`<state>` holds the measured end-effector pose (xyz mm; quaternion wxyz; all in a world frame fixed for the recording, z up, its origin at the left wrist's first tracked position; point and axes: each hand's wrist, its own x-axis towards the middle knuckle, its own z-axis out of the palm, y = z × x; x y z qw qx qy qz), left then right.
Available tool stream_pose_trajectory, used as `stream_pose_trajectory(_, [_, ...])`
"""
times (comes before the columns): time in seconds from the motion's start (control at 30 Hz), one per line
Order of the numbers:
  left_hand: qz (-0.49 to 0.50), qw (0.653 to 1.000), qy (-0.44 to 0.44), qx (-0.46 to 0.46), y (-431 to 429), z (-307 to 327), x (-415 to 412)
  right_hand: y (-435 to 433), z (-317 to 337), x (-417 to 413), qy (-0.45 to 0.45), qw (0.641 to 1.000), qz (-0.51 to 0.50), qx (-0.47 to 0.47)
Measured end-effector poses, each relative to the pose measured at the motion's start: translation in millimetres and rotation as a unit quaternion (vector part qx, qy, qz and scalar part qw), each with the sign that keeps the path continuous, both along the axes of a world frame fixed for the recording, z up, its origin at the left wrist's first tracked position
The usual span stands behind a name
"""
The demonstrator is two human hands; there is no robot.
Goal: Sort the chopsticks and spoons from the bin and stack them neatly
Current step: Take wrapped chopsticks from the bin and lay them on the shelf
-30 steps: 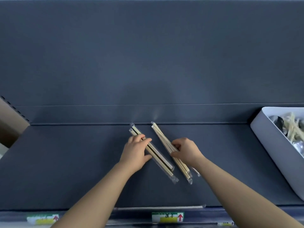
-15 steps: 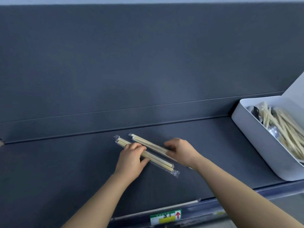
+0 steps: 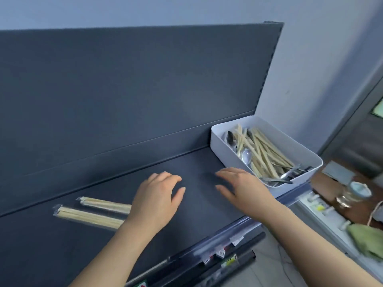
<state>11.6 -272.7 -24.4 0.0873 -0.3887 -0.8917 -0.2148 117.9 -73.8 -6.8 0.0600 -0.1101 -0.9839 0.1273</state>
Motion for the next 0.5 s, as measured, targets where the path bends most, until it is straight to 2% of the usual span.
stream_pose_trajectory(0.1, [-0.025,0.999,-0.013,0.014,61.8,9.0,22.1,64.3,13.7,32.1,0.014,0.999,-0.046,0.001])
stream_pose_trajectory(0.33, [-0.032,0.991,-0.123,0.049,201.0,18.1,44.0,196.4,29.0,64.4,0.007,0.993,-0.104,-0.061])
stream_pose_trajectory(0.5, [-0.009,0.984,-0.178,-0.022,284.7,8.2,28.3,254.1,23.8,41.0,-0.008,0.982,-0.124,-0.143])
